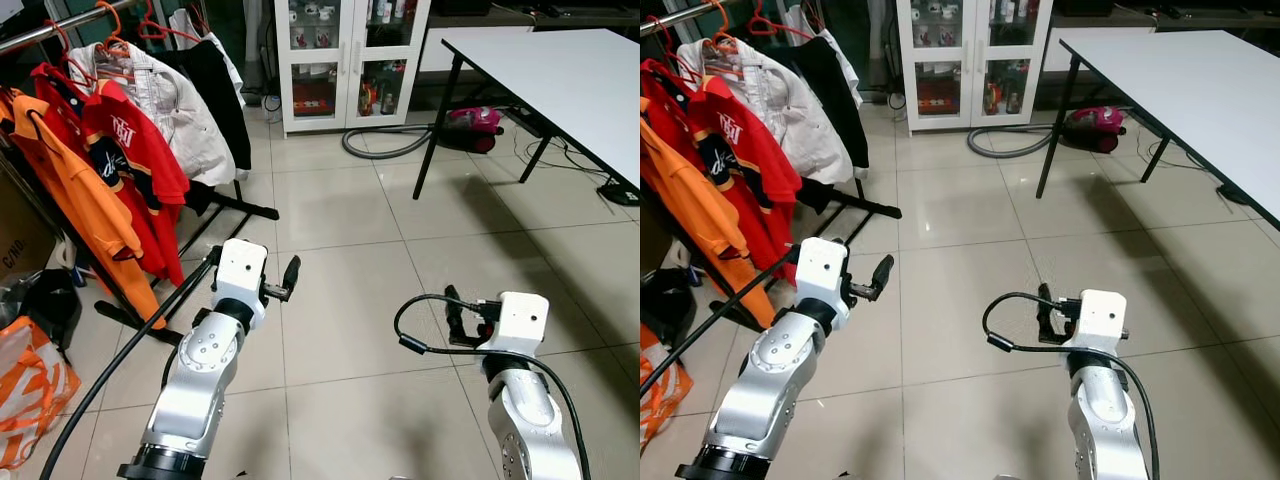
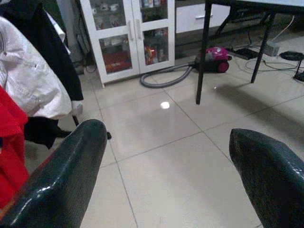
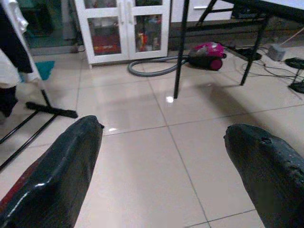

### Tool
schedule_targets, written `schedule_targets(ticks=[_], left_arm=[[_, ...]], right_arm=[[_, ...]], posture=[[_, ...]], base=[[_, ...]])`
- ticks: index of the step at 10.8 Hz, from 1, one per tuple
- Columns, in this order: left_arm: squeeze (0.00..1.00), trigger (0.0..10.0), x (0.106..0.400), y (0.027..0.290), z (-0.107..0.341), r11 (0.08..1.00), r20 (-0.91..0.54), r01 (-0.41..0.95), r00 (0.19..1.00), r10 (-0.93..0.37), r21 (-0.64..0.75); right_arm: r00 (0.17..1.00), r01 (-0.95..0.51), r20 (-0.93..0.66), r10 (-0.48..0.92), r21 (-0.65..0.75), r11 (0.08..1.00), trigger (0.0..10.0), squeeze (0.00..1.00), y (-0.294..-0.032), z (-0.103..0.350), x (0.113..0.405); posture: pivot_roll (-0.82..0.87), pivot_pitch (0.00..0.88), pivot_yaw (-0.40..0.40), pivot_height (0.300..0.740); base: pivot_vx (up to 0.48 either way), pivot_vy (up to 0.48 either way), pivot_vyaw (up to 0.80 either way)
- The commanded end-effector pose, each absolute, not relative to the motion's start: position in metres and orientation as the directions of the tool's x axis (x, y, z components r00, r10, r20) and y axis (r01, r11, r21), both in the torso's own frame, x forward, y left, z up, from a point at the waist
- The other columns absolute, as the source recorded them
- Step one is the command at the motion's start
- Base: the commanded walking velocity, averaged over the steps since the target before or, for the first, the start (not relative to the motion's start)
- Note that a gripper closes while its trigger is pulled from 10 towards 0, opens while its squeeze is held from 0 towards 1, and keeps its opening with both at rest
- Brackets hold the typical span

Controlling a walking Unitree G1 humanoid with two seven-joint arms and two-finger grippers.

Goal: Hang hanger

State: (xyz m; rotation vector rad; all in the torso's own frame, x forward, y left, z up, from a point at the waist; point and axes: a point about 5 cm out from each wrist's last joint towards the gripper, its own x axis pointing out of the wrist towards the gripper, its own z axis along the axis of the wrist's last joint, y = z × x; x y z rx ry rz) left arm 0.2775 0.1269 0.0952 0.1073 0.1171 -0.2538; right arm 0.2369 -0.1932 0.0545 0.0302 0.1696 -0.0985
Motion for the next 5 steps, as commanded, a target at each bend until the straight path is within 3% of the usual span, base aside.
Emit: schedule_targets(ticks=[1,3,5], left_arm=[[0.00,10.0,0.2783,0.1279,0.0940,0.967,-0.130,0.249,0.962,-0.239,0.064],[0.00,10.0,0.2779,0.1298,0.0937,0.972,-0.127,0.231,0.966,-0.224,0.043],[0.00,10.0,0.2801,0.1306,0.0928,0.972,-0.133,0.224,0.968,-0.213,0.070]], right_arm=[[0.984,0.086,-0.158,-0.084,0.008,0.996,10.0,0.00,-0.1920,0.0563,0.2391],[0.981,0.094,-0.171,-0.095,-0.018,0.995,10.0,0.00,-0.1921,0.0558,0.2400],[0.982,0.083,-0.168,-0.088,-0.034,0.996,10.0,0.00,-0.1920,0.0572,0.2431]], posture=[[-0.04,0.000,0.027,0.740],[-0.04,0.000,0.028,0.740],[-0.04,0.000,0.031,0.740]], base=[[0.000,0.000,0.00],[0.306,0.000,0.00],[0.456,0.000,0.00]])
